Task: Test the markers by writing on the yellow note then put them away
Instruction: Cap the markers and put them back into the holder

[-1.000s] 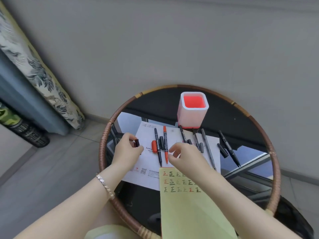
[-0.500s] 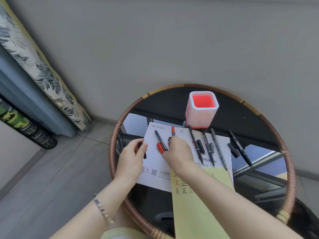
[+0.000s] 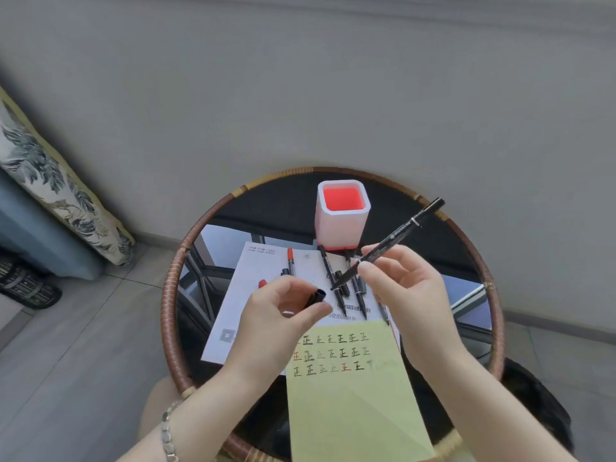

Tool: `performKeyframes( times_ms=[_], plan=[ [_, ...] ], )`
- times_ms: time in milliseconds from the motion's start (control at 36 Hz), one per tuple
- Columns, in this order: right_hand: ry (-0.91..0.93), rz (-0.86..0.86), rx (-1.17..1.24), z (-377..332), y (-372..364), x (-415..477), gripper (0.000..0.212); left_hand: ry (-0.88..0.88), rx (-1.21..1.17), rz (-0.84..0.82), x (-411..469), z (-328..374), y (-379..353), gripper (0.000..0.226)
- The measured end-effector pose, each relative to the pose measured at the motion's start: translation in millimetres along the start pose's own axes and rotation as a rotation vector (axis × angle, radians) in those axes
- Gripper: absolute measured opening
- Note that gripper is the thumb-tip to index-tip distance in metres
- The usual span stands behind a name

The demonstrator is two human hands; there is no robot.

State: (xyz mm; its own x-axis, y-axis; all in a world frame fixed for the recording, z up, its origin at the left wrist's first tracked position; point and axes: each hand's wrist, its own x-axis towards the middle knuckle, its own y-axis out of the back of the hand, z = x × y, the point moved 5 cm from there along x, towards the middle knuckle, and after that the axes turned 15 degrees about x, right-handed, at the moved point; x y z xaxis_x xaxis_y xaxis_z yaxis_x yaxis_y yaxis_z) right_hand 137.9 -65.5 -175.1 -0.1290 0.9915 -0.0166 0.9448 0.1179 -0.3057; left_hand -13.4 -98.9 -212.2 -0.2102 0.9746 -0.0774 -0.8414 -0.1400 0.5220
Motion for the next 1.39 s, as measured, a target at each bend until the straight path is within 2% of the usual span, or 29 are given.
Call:
performKeyframes(
  times_ms=[195,361,639,722,778,861,973,1056,1139,1389],
  plan=[
    [0.04,0.038,-0.016,0,12,-7,0.015,-0.02,0.013,-0.055,-5,8,-9,0.014],
    [-0.084,0.05,0.061,11,16,-8,0.012,-0.022,-0.003,-0.032,-8,9,-6,0.015],
    [-0.209,0.012,-0.032,23,16,-11,0.008,-0.049,0.018,-0.064,-12,12,-6,0.016],
    [-0.229,0.023,-0.026,26,19,-12,0.029,-0.089,0.037,-0.076,-13,16,-7,0.019],
    [-0.227,0.054,-0.012,28,22,-12,0.033,-0.143,0.055,-0.086,-12,21,-9,0.021],
    [-0.249,0.095,0.087,29,24,-11,0.023,-0.178,0.043,-0.097,-9,28,-14,0.021],
    [-0.3,0.089,0.273,26,27,-9,0.008,-0.136,-0.019,-0.071,-2,32,-19,0.022],
    [-0.322,0.104,0.34,25,35,-9,0.026,-0.127,-0.027,-0.106,2,34,-23,0.021],
    [-0.321,0.126,0.3,26,44,-10,0.036,-0.184,0.011,-0.183,1,41,-30,0.022],
    [-0.241,0.091,0.266,40,44,-15,0.037,-0.128,-0.06,-0.182,1,35,-43,0.014]
  ],
)
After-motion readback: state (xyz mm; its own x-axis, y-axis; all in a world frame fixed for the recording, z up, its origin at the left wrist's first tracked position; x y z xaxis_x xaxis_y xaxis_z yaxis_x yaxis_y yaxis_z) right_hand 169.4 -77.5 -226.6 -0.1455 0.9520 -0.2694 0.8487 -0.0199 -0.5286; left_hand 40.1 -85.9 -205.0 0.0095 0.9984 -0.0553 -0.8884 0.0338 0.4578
